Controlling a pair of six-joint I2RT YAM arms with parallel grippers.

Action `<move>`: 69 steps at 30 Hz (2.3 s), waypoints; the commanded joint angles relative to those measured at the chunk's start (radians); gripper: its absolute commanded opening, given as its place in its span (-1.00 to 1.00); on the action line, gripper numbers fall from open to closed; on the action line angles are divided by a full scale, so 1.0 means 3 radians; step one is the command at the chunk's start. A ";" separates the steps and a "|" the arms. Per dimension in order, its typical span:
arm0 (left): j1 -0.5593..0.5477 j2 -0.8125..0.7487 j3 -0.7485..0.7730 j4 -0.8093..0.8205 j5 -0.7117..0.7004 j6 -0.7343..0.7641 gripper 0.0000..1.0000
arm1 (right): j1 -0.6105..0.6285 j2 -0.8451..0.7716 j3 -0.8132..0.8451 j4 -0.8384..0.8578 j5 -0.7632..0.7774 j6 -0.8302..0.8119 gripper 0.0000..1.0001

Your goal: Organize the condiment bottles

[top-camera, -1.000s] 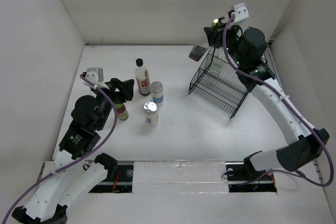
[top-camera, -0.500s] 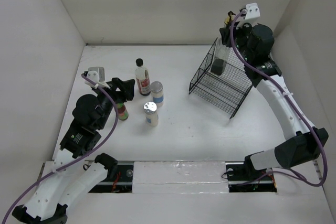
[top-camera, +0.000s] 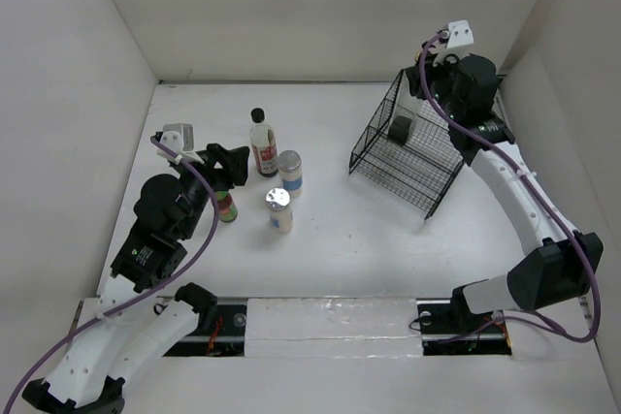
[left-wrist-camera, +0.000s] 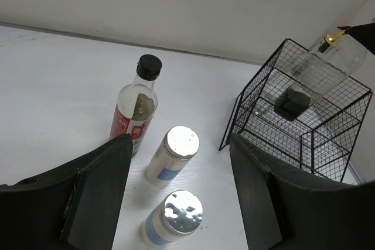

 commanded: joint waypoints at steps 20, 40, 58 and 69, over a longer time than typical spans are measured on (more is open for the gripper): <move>0.0007 -0.0034 -0.0011 0.0168 0.0033 0.0036 0.26 | 0.0080 0.0055 -0.0564 0.0922 -0.0132 0.0250 -0.72; 0.0007 -0.0034 -0.0011 0.0168 0.0064 0.0036 0.31 | 0.0172 0.0050 -0.0575 0.0917 0.0022 0.0281 0.23; 0.0007 -0.0034 -0.0011 0.0168 0.0064 0.0036 0.36 | 0.0274 -0.0160 0.0131 0.0462 -0.0075 0.0112 0.57; 0.0007 -0.0065 0.0025 0.0138 -0.0135 0.0005 0.36 | 0.0739 0.0213 0.0310 0.0318 -0.0612 0.0050 -0.80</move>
